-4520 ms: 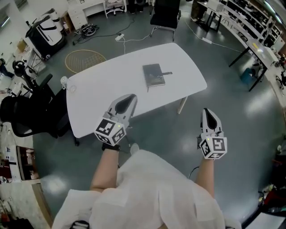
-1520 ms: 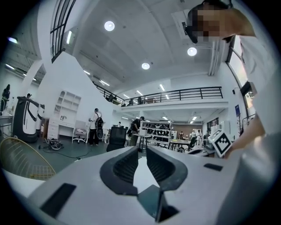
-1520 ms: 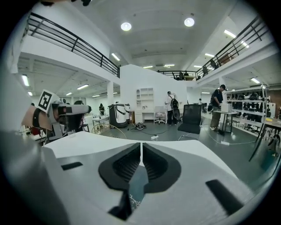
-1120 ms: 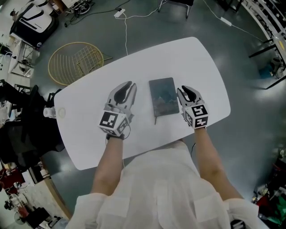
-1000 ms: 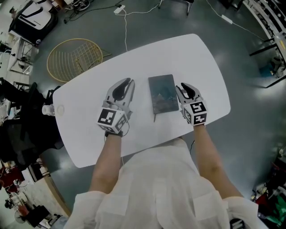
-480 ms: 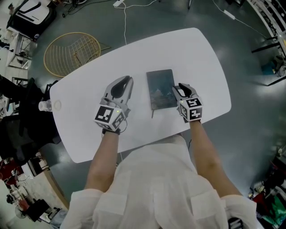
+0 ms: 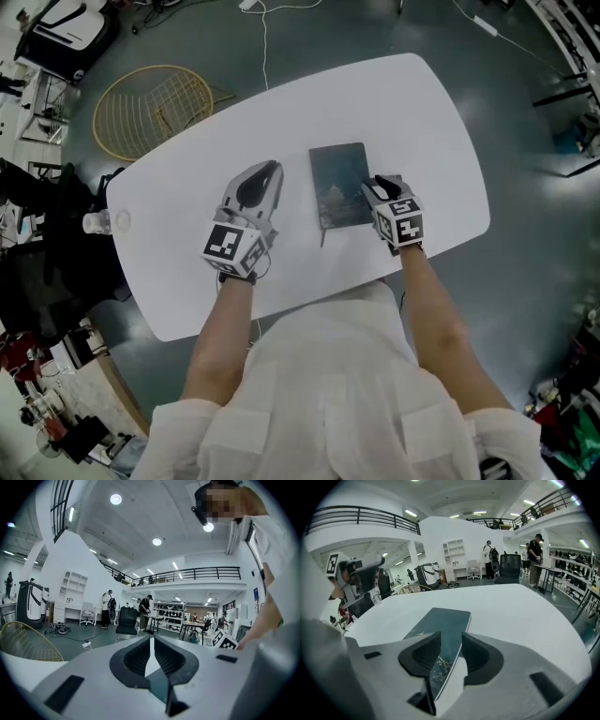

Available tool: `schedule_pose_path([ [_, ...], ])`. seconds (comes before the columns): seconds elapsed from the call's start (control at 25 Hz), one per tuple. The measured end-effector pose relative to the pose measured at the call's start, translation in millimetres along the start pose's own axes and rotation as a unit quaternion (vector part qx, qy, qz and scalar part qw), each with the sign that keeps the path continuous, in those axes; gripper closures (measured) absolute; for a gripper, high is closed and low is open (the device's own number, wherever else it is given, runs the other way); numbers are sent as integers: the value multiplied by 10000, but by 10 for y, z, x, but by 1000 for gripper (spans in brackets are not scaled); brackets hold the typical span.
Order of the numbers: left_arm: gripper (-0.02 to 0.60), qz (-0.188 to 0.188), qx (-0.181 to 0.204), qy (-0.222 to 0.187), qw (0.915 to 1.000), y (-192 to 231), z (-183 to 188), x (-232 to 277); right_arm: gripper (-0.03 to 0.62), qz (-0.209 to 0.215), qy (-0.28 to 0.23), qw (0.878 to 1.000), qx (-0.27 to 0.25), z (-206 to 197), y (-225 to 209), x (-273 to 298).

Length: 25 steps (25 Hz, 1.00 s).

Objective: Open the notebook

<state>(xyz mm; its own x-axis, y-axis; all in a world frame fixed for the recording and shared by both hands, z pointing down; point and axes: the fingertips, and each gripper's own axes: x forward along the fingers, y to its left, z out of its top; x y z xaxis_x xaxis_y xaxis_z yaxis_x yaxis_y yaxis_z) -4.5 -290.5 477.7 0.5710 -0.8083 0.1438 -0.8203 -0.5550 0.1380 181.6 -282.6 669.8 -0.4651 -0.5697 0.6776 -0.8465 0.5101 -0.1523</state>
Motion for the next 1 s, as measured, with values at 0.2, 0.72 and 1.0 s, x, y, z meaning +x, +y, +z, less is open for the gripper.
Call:
schedule_pose_path([
  [0.2,552,-66,85,124,9999,-81,-31,27,476,-17,206,9997,113,-82,-65,28],
  [0.72,552,-84,34,19,10000,-67,-72,-21,470,133,686,9963,501,-274,-65,194],
  [1.0,553,-21,27,35,10000,-48,-30,-49,487,260,785,9949,569,-265,-64,215],
])
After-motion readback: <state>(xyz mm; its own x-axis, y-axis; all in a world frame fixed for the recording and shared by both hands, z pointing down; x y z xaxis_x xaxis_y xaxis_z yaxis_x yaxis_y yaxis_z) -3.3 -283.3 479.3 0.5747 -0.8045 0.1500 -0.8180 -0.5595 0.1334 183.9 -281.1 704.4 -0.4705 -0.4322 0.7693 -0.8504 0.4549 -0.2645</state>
